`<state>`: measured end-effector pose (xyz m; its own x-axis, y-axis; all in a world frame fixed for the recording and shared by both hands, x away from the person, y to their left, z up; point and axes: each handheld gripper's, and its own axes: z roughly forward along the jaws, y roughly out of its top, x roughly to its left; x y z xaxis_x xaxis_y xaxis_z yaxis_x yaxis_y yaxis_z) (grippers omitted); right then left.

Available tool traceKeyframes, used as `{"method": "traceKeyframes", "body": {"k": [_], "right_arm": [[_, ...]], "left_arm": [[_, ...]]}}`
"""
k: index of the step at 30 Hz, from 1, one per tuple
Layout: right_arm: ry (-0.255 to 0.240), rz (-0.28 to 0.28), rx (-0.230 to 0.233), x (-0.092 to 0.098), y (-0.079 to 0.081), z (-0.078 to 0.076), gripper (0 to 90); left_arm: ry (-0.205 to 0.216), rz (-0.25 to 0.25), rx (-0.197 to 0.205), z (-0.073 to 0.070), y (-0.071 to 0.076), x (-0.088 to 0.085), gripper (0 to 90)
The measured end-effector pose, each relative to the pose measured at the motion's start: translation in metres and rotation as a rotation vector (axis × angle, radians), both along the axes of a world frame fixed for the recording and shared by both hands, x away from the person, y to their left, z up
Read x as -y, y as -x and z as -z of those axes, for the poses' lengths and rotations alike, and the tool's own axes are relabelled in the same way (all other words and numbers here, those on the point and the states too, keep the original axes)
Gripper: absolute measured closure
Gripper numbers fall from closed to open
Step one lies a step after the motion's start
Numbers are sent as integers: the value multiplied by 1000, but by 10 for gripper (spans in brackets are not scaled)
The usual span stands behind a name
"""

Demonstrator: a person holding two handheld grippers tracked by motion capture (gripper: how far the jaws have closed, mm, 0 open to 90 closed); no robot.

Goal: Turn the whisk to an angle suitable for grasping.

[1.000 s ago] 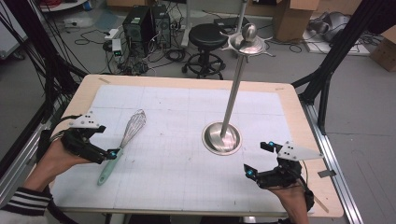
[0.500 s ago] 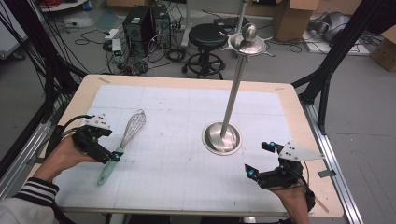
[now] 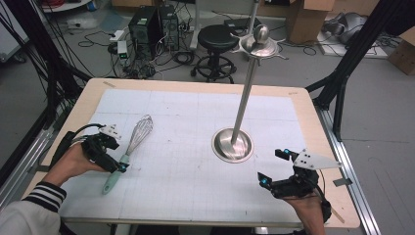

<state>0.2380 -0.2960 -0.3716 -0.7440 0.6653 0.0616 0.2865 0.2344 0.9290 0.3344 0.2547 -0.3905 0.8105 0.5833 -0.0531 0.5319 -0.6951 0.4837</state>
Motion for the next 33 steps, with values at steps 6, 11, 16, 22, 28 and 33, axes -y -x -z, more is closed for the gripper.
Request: {"method": "traceKeyframes", "body": {"k": [6,11,16,22,28,33], "right_arm": [[0,5,-1,0,0,0,5],[-1,4,-8,0,0,0,5],[0,3,-4,-1,0,0,5],[1,0,-5,-1,-1,1,5],[-1,-1,-10,-1,-1,1,5],[-1,-3,-5,-2,-1,1,5]], "left_arm": [[-74,-1,-52,8,-3,5,181],[-87,-15,-75,11,-6,7,279],[-73,-36,-111,15,-10,7,379],[-90,-48,-110,19,-14,10,497],[-91,-71,-121,19,-16,9,549],[-93,-102,-133,19,-17,10,572]]}}
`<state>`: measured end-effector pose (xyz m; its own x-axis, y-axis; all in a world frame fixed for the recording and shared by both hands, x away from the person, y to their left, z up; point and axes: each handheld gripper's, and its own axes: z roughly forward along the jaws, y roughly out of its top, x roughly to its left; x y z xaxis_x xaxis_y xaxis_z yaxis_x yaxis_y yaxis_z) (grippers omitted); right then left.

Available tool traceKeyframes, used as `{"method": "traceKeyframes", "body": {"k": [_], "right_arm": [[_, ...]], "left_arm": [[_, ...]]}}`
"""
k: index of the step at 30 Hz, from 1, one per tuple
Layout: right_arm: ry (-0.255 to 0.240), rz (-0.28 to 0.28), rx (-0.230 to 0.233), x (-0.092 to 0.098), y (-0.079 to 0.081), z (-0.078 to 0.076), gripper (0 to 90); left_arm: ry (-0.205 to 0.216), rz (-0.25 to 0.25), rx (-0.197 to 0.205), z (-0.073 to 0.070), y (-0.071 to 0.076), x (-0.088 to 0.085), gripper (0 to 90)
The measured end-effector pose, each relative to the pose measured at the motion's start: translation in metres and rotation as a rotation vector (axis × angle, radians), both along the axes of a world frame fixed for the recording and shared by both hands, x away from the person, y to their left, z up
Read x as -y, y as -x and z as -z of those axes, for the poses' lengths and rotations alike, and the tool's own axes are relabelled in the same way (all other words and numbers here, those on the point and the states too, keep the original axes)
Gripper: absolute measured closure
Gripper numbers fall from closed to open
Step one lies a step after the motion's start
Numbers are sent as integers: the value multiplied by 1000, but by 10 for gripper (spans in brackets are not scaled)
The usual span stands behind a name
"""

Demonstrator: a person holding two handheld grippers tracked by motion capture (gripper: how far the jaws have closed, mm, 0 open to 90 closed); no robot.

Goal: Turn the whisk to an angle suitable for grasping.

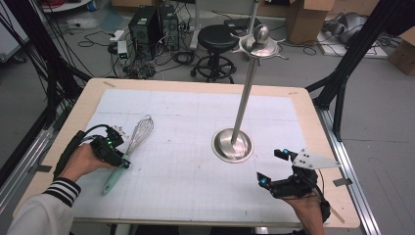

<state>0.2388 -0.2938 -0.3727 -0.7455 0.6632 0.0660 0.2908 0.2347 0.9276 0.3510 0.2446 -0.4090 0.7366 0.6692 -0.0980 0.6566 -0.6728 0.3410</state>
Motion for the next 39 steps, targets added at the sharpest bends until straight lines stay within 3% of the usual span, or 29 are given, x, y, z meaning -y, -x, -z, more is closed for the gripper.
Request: {"method": "traceKeyframes", "body": {"k": [3,11,15,21,23,26,39], "right_arm": [[2,-2,-2,0,0,0,5],[-1,1,-4,0,0,0,5],[1,-2,1,0,0,-1,5],[-1,-2,0,1,1,-2,5],[1,-9,1,1,1,-2,5],[1,-15,3,1,1,-2,5],[3,-26,3,1,3,-3,5]], "left_arm": [[-6,-18,1,-1,1,1,602],[-28,-3,19,-2,5,4,689],[-49,13,51,-3,5,3,694],[-10,75,62,-7,9,2,695],[30,124,81,-12,14,4,695],[61,159,94,-16,17,5,696],[157,336,175,-59,34,17,695]]}}
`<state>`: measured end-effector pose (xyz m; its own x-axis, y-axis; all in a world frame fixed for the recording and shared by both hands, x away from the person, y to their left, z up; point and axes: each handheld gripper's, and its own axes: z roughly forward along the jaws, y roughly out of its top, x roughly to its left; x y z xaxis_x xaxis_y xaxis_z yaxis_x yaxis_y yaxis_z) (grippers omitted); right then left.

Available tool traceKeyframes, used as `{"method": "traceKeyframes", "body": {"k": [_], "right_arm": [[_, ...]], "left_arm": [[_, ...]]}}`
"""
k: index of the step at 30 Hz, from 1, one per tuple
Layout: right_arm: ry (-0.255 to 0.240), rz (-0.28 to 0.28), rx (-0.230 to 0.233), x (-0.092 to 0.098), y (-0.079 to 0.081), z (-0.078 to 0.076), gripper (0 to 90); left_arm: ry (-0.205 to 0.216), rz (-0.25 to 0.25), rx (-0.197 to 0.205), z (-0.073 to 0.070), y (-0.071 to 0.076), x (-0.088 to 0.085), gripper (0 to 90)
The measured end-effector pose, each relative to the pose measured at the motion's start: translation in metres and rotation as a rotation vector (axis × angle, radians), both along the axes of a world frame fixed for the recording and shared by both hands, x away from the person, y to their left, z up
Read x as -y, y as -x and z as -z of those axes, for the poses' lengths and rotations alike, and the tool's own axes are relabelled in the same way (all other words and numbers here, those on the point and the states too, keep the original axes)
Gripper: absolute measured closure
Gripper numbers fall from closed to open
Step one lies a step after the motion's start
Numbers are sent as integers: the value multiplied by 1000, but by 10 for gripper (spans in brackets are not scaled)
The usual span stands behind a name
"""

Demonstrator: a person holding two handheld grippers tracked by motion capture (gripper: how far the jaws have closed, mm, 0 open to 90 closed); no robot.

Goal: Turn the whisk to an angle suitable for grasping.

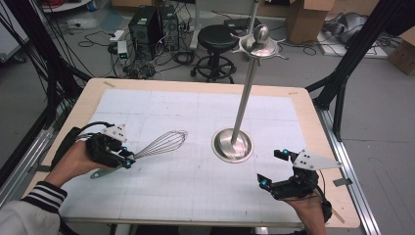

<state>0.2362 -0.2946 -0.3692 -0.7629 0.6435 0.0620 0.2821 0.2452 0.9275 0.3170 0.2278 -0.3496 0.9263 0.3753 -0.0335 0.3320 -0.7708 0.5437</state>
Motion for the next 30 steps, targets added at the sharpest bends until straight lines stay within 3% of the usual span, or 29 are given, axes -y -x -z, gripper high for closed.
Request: {"method": "traceKeyframes", "body": {"k": [8,13,19,25,30], "right_arm": [[1,-9,3,0,1,-2,5],[5,-23,3,-1,2,-3,5],[12,-45,-1,-4,2,-5,5],[13,-48,3,-3,4,-7,5],[10,-53,11,-2,5,-8,5]], "left_arm": [[63,85,47,-23,8,6,696],[87,107,43,-32,9,12,695],[107,154,58,-35,9,28,695],[140,201,44,-33,6,47,695],[140,223,43,-29,4,60,695]]}}
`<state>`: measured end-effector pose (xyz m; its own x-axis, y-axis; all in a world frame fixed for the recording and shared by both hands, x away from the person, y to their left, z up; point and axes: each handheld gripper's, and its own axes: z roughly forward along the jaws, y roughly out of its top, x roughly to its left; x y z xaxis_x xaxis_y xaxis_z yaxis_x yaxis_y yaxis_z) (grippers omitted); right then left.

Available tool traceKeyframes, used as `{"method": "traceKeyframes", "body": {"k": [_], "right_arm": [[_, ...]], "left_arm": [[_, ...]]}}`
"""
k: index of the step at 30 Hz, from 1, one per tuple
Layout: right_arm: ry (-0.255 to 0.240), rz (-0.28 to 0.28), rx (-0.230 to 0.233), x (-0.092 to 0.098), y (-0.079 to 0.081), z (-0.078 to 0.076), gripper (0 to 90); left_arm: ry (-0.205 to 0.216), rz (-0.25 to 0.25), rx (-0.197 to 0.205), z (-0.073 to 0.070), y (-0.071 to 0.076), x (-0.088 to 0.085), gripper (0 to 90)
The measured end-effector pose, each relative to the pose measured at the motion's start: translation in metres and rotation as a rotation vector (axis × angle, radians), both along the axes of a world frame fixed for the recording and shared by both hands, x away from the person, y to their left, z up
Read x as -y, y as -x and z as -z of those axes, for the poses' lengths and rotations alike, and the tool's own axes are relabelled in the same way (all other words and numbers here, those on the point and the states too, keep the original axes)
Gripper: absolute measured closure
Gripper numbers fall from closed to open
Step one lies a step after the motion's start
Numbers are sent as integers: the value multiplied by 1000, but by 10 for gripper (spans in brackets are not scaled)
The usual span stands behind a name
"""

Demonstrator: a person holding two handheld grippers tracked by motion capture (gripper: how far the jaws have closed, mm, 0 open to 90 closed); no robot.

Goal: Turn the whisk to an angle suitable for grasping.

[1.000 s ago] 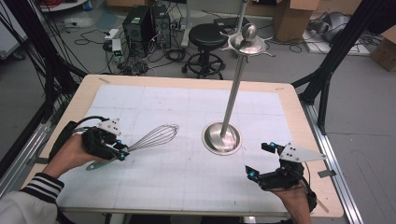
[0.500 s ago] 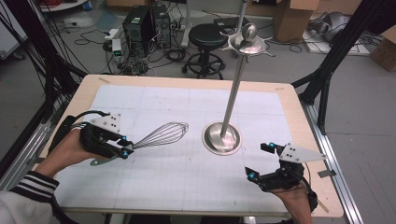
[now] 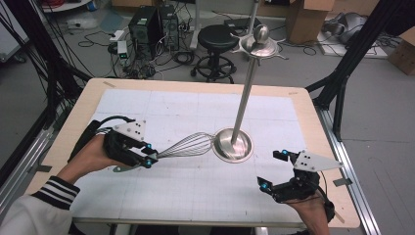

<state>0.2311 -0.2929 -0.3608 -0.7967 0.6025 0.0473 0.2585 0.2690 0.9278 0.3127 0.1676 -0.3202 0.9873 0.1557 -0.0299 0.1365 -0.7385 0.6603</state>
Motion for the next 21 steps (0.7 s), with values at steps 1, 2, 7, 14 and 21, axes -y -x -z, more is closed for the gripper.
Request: {"method": "traceKeyframes", "body": {"k": [1,2,7,14,21], "right_arm": [[1,-1,2,0,0,0,5],[1,-6,0,0,0,0,5],[3,-13,-1,-1,0,0,5],[6,-19,-2,-1,0,-1,5],[10,-29,3,-2,0,-2,5]], "left_arm": [[1,8,-8,1,-1,4,695],[0,18,-6,2,-1,7,695],[-5,53,-19,8,-3,22,695],[18,97,-28,19,-8,49,695],[23,126,-39,26,-10,72,695]]}}
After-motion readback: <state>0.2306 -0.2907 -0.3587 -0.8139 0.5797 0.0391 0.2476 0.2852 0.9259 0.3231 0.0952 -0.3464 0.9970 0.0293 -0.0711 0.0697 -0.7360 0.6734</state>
